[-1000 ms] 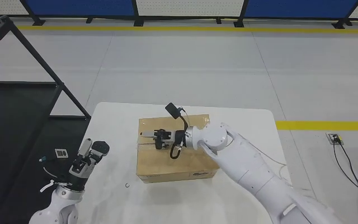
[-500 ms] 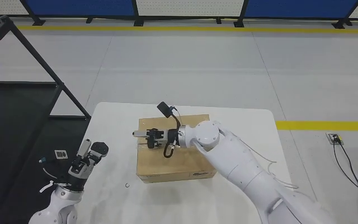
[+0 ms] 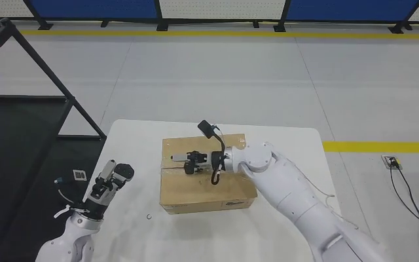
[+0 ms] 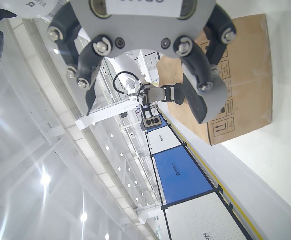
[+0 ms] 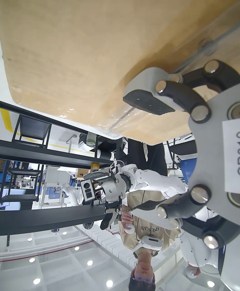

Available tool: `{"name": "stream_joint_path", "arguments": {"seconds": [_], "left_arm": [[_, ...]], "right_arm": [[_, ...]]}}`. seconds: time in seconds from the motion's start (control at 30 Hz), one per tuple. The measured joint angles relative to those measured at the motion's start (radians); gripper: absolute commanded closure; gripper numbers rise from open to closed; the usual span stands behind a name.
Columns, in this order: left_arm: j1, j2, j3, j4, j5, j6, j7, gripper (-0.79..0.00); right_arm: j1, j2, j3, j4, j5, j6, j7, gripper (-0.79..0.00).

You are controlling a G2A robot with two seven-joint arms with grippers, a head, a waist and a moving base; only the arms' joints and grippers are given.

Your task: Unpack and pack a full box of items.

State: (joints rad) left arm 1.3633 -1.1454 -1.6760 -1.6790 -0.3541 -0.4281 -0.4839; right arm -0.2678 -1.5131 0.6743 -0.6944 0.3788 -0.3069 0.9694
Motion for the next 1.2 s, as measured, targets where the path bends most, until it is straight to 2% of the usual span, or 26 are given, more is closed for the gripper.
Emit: {"name": "stream_joint_path", "arguments": {"seconds": [0.23,0.47,0.67,0.9,1.2], "left_arm": [[-0.031,-0.002,0.033,0.001,0.026,0.025,-0.003,-0.785],[-0.056,-0.003,0.06,0.002,0.049,0.04,-0.001,-0.785],[-0.063,-0.004,0.067,0.005,0.054,0.043,0.002,-0.785],[-0.069,-0.004,0.072,0.001,0.061,0.047,0.007,-0.785],[-0.074,-0.004,0.076,-0.001,0.07,0.053,0.014,-0.785]], "right_arm": [[-0.113,0.087,0.13,-0.176,-0.091,0.036,-0.029,-0.785],[-0.291,0.188,0.337,-0.436,-0.189,0.139,-0.008,-0.785],[-0.42,0.237,0.474,-0.591,-0.234,0.213,-0.002,-0.785],[-0.457,0.256,0.537,-0.585,-0.235,0.223,-0.007,-0.785],[-0.471,0.27,0.591,-0.524,-0.193,0.171,-0.015,-0.785]]}}
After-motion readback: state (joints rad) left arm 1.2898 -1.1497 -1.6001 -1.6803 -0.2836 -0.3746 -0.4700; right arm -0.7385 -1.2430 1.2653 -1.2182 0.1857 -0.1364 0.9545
